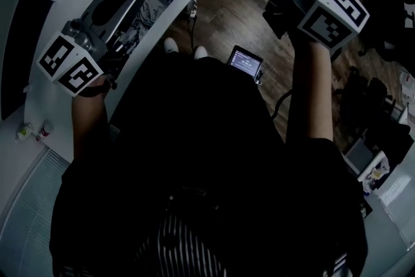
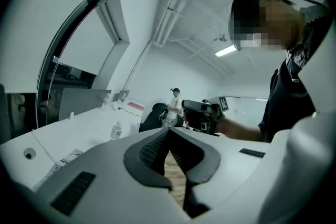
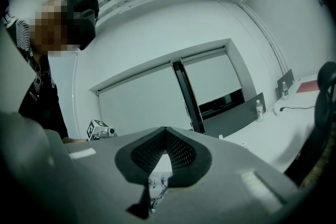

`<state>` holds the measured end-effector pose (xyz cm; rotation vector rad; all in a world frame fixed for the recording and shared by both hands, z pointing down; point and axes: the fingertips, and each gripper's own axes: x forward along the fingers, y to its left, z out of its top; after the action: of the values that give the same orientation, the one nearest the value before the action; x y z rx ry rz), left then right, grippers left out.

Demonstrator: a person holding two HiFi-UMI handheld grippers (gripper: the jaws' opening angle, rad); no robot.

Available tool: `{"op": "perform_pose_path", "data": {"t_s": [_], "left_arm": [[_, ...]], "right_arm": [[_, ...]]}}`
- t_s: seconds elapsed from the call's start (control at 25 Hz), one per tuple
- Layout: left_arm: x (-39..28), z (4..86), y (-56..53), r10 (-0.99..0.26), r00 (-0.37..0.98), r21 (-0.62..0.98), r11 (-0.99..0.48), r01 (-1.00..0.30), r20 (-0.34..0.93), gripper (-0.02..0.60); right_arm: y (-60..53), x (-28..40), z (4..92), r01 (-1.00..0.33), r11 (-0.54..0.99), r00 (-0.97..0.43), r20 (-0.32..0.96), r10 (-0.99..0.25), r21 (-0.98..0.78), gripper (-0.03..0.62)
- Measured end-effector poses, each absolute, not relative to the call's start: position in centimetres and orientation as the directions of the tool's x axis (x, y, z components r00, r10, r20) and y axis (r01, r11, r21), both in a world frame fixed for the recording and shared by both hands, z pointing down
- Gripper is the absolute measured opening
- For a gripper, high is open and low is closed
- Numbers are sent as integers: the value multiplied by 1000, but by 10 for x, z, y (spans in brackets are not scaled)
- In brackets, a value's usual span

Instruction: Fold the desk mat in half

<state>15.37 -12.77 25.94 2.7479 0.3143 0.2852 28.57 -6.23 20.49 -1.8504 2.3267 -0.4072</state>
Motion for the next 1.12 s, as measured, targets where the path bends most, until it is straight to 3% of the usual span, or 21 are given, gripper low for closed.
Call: {"op": "perform_pose_path", "data": {"t_s": [0.36,0.56,1.12], "left_arm": [[131,257,-184,239,968,336,-920,201,74,9],[99,274,-194,232,968,400,-899,177,94,9],[142,263,-210,150,980,385,-919,87,135,9]], "right_arm": [[-118,266,221,-960,100,-152,183,-971,-263,5],[-118,246,266,-931,0,-96,246,-964,-364,5],[-165,266,270,-918,129,-236,256,-937,-376,5]]}}
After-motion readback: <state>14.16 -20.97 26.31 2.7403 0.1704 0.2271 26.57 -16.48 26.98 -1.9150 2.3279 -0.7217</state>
